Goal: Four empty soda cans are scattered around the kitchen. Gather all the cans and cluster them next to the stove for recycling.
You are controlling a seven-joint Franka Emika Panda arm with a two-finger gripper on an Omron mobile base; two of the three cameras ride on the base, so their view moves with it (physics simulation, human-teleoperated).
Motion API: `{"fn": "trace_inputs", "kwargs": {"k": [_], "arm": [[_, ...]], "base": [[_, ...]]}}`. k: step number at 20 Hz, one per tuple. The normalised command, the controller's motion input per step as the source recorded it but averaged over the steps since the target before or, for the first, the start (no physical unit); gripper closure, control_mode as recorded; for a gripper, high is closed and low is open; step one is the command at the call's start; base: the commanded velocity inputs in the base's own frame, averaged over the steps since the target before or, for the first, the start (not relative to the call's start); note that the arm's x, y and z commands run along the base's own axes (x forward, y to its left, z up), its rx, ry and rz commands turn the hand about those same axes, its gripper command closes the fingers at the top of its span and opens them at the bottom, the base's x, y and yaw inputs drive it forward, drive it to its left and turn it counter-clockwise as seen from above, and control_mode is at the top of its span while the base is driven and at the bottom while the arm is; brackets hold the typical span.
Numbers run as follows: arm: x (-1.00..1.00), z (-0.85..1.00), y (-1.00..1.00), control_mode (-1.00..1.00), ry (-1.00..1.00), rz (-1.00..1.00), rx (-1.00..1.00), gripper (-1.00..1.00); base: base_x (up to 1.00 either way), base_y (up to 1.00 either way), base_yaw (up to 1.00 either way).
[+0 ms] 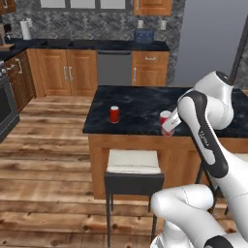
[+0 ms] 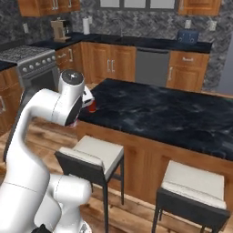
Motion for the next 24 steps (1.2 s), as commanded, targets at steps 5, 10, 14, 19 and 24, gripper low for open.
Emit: {"fn": "trace_inputs", "kwargs": {"k": [5,10,14,19,24], "arm": [[0.00,0.00,0.00,1.00,0.00,0.00,0.00,1.00],[0.00,0.00,0.00,1.00,0.00,0.00,0.00,1.00],[0.00,0.00,0.00,1.00,0.00,0.00,0.00,1.00],[0.00,0.00,0.00,1.00,0.00,0.00,0.00,1.00],[0.00,0.00,0.00,1.00,0.00,0.00,0.00,1.00]], "base": [[0.00,0.27,0.32],[0.00,0.37,0.27],[0.00,0.46,0.24],[0.00,0.50,0.23],[0.00,0.49,0.23]]}}
